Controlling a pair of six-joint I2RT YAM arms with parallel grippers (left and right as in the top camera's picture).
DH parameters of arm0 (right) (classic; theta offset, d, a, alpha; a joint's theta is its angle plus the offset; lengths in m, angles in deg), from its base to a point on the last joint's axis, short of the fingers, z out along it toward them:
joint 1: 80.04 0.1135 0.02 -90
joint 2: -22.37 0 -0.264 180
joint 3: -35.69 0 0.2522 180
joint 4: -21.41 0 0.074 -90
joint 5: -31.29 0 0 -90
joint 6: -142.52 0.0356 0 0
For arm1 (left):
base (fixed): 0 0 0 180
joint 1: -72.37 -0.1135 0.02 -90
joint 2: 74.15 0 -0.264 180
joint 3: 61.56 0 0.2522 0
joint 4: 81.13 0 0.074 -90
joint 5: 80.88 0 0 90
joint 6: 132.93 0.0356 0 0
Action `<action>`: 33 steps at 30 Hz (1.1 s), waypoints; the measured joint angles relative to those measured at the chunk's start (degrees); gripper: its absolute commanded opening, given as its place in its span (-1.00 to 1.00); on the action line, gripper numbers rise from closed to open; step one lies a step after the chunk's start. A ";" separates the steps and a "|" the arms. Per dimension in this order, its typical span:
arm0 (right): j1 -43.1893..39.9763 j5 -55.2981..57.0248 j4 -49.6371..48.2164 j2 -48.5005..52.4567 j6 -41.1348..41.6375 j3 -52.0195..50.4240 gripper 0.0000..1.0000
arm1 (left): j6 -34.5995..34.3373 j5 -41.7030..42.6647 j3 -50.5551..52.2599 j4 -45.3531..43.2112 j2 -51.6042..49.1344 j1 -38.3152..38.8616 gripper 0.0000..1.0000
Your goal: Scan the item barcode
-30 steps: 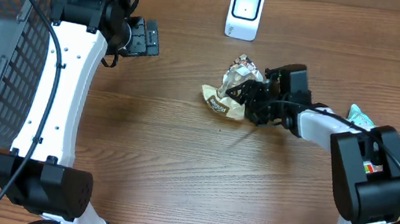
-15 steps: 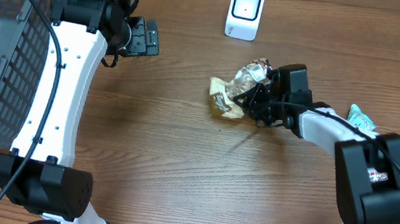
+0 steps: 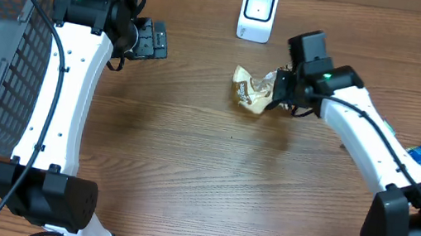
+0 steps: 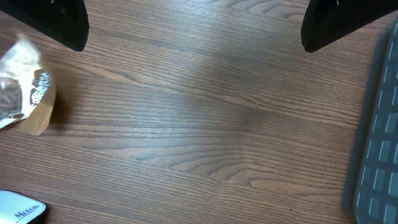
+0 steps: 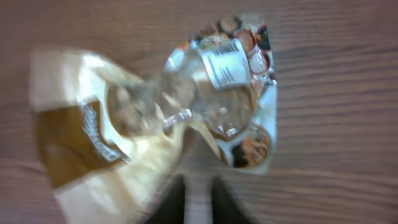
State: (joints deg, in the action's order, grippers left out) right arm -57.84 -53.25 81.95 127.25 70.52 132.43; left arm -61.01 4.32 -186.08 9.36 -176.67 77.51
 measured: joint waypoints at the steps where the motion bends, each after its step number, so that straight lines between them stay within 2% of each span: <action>1: 0.70 1.55 0.98 0.00 -0.02 0.00 0.12 | 0.02 0.00 0.00 0.00 0.00 0.00 1.00; 2: 1.18 2.45 1.68 0.00 1.38 -0.02 0.40 | 0.00 0.00 0.00 -0.02 0.00 0.00 0.99; 3: 1.55 3.10 2.34 0.00 3.21 -0.02 0.55 | 0.00 0.00 0.00 0.00 0.00 0.00 0.99; 5: 0.90 2.86 2.86 0.00 9.75 -0.07 0.63 | 0.02 0.02 0.00 0.00 0.00 0.00 1.00; 9: -3.98 -3.19 -0.15 0.00 18.73 -1.29 0.62 | 0.02 0.02 0.00 0.00 0.00 0.00 0.99; 14: -11.17 -14.05 -8.33 0.00 23.61 -8.13 0.59 | 0.00 0.02 0.00 0.00 0.00 0.00 1.00; 19: -11.72 -20.28 -17.66 0.00 29.42 -15.87 0.57 | 0.02 0.02 0.00 0.00 0.00 0.00 1.00; 26: -10.82 -21.70 -36.28 0.00 40.50 -27.21 0.64 | 0.02 0.02 0.00 -0.02 0.00 0.00 0.99; 29: -10.80 -18.73 -48.87 0.00 45.46 -31.76 0.66 | 0.02 0.02 0.00 0.00 0.00 0.00 0.99; 33: -10.80 -16.96 -57.42 1.31 47.91 -32.85 0.65 | 0.00 0.02 0.00 0.00 0.00 0.00 1.00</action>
State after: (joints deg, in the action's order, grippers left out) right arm -68.64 -70.21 24.54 128.56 118.43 99.58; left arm -61.01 4.34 -186.08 9.36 -176.67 77.51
